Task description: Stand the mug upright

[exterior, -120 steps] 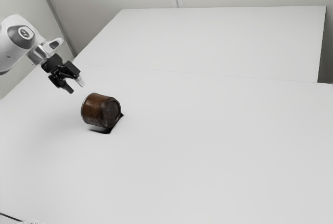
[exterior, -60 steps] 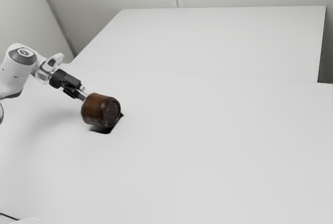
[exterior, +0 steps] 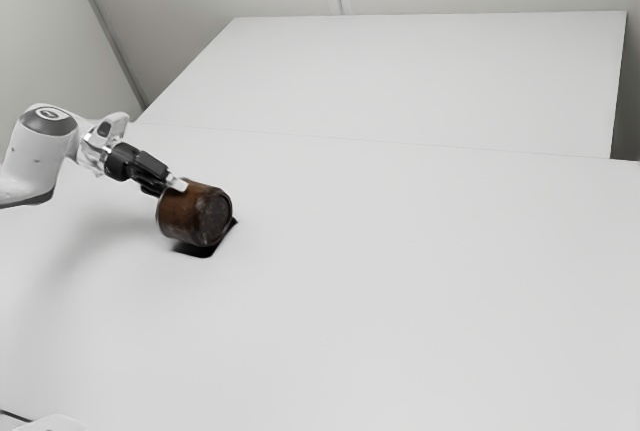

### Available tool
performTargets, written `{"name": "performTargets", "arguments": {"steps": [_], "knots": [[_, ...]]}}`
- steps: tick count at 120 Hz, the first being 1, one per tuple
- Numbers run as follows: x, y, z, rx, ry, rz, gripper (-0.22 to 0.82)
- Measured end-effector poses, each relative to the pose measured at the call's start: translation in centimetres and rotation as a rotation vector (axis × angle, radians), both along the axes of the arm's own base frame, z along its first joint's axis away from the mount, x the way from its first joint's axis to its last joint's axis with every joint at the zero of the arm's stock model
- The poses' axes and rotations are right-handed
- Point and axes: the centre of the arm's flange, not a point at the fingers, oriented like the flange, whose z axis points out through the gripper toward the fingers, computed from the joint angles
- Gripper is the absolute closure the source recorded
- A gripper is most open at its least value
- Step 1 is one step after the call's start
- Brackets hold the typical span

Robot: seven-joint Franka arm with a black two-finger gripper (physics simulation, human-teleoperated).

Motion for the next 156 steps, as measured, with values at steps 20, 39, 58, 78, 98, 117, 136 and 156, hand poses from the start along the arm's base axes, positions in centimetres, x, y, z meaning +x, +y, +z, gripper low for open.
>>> {"name": "performTargets", "arguments": {"steps": [20,39,58,78,98,117,136,156], "knots": [[0.0,-0.4,0.5,-0.011,0.01,-0.01,0.64],[0.3,-1.2,1.0,-0.02,0.009,-0.021,0.72],[0.4,-1.7,2.7,-0.021,-0.016,-0.026,0.76],[0.6,-3.6,5.2,0.068,-0.033,-0.064,0.77],[0.5,-8.7,6.6,0.307,-0.033,-0.16,0.78],[-0.7,-13.9,8.5,0.546,-0.082,-0.235,0.78],[-2.2,-17.9,8.9,0.714,-0.14,-0.285,0.79],[-3.7,-21.6,8.5,0.85,-0.199,-0.341,0.79]]}}
